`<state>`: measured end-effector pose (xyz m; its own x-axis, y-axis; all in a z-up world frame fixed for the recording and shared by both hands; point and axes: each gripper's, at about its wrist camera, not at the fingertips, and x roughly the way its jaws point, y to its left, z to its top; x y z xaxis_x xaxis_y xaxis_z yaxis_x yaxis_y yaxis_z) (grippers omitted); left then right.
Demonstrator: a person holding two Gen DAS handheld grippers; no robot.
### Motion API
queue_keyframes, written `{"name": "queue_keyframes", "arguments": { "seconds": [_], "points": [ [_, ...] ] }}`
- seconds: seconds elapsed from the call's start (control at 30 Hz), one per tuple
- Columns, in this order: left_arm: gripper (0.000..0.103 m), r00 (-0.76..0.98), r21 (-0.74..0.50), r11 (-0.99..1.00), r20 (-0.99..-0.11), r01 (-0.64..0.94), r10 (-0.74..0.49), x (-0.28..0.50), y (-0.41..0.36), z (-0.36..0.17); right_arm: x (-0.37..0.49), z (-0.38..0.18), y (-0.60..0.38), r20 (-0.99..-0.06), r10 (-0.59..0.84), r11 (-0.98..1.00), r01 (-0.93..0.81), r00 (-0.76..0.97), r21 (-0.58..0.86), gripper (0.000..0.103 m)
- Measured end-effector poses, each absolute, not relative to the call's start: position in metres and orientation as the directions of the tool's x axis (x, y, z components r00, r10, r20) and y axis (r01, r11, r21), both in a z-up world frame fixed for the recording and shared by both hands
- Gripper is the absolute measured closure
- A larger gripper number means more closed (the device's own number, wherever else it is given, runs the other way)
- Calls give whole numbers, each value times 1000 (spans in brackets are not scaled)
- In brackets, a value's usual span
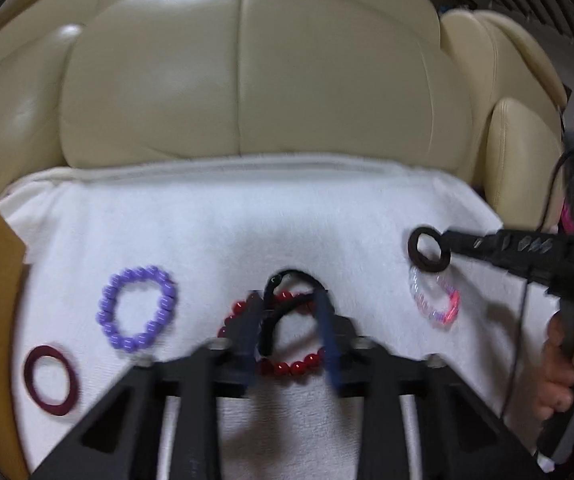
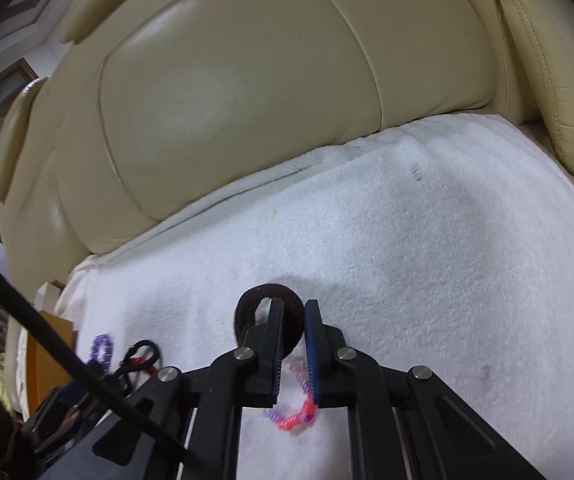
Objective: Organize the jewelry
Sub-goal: 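Grasp the black hair tie with the left tool while the right tool grasps the brown scrunchie, then carry both hair ties into the orange box and open both tools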
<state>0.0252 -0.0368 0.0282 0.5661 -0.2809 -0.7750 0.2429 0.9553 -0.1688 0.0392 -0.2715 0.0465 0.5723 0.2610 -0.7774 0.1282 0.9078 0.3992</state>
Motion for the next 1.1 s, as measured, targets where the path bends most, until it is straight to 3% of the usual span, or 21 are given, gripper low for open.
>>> {"name": "queue_keyframes", "arguments": {
  "seconds": [0.17,0.37,0.4,0.5,0.63,0.67,0.73,0.8,0.93,1.1],
  "points": [
    [97,560,-220,943,-762,249,-326,20,-30,33,35,55,-282,-746,306,879,126,591,460,92],
    [98,573,-246,925,-729,290,-374,0,-20,51,38,57,-288,-741,342,853,141,578,503,88],
    [98,576,-251,923,-724,292,-379,-2,-19,53,39,55,-289,-744,350,845,151,570,514,86],
    [98,592,-258,920,-705,296,-389,-8,-4,61,47,48,-288,-748,333,846,169,574,506,59],
    [98,606,-277,918,-690,284,-396,-9,8,70,59,38,-273,-782,279,885,166,557,434,58],
    [98,610,-276,920,-688,280,-392,-10,12,74,62,32,-268,-795,274,892,166,541,421,59],
    [98,619,-275,923,-685,270,-384,-14,20,76,66,26,-257,-815,218,924,155,536,349,81],
    [98,628,-279,926,-681,255,-378,-15,26,78,67,30,-244,-824,171,951,128,540,282,93],
    [98,668,-293,932,-651,215,-359,-27,45,94,59,55,-231,-763,210,939,92,612,332,95],
    [98,732,-297,940,-602,166,-320,-54,66,120,44,91,-192,-661,371,897,-67,652,437,95]
  ]
}}
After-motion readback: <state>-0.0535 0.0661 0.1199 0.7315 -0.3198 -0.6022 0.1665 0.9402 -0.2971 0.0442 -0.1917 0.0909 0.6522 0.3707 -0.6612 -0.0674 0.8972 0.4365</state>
